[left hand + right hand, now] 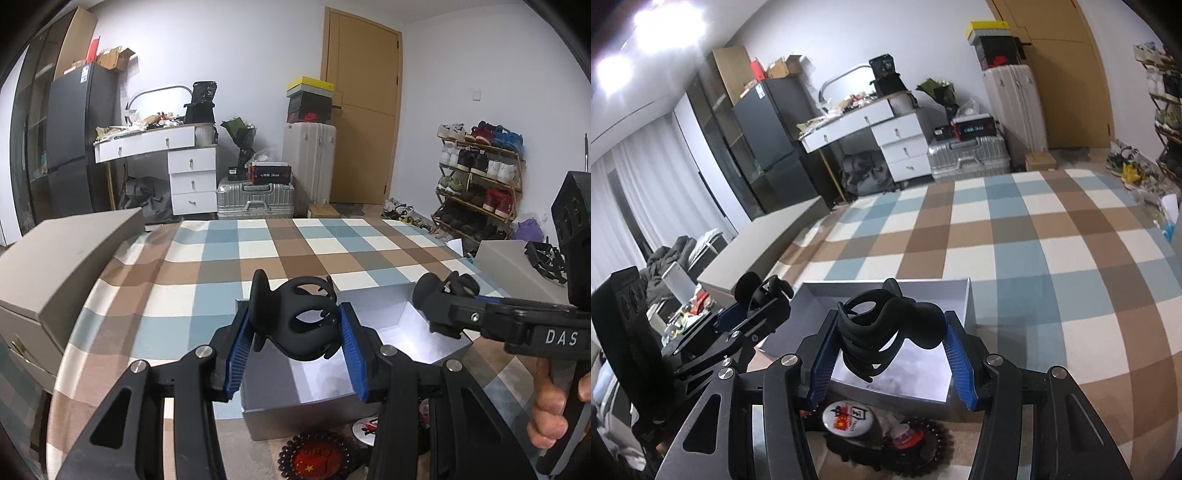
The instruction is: Organize jewelry
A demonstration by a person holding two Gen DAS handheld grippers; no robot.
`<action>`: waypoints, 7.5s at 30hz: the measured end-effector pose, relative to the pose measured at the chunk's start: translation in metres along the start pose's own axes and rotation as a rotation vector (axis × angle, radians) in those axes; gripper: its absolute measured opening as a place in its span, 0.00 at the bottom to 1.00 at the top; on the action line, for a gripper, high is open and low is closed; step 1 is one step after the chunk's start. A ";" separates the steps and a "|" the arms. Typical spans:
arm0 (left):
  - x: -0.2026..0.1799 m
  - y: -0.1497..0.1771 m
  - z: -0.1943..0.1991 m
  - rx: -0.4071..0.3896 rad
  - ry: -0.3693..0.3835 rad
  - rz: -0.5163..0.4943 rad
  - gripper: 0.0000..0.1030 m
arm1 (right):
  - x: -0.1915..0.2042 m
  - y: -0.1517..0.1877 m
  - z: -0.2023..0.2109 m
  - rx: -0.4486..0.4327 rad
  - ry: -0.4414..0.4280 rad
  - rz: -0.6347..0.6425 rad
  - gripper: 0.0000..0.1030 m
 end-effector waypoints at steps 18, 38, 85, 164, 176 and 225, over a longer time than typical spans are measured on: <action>-0.004 0.006 -0.006 0.024 0.007 0.020 0.38 | 0.008 0.006 -0.022 0.010 0.052 0.105 0.52; -0.004 0.004 0.007 0.010 -0.044 -0.010 0.70 | -0.001 0.000 0.022 -0.070 0.071 0.082 0.97; 0.010 0.077 0.060 0.188 -0.108 -0.039 0.99 | 0.028 0.106 0.000 0.155 0.175 0.373 0.98; -0.022 0.074 0.029 0.310 0.077 0.026 0.36 | 0.019 0.068 0.045 0.073 0.067 0.279 0.70; -0.022 0.037 0.051 0.177 0.042 0.007 0.36 | 0.020 0.043 0.068 -0.024 0.073 0.231 0.70; -0.001 0.005 0.009 0.149 -0.003 -0.019 0.36 | 0.004 0.010 0.011 -0.008 0.100 0.106 0.70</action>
Point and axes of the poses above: each gripper's, at about its wrist camera, not at the fingertips, and z roughly against the way its jaws point, x to its left, y to its underside, the point moved 10 cm from there along -z, roughly the way its jaws point, and after that the axes turned 11 degrees about y, right-handed, at the moved point
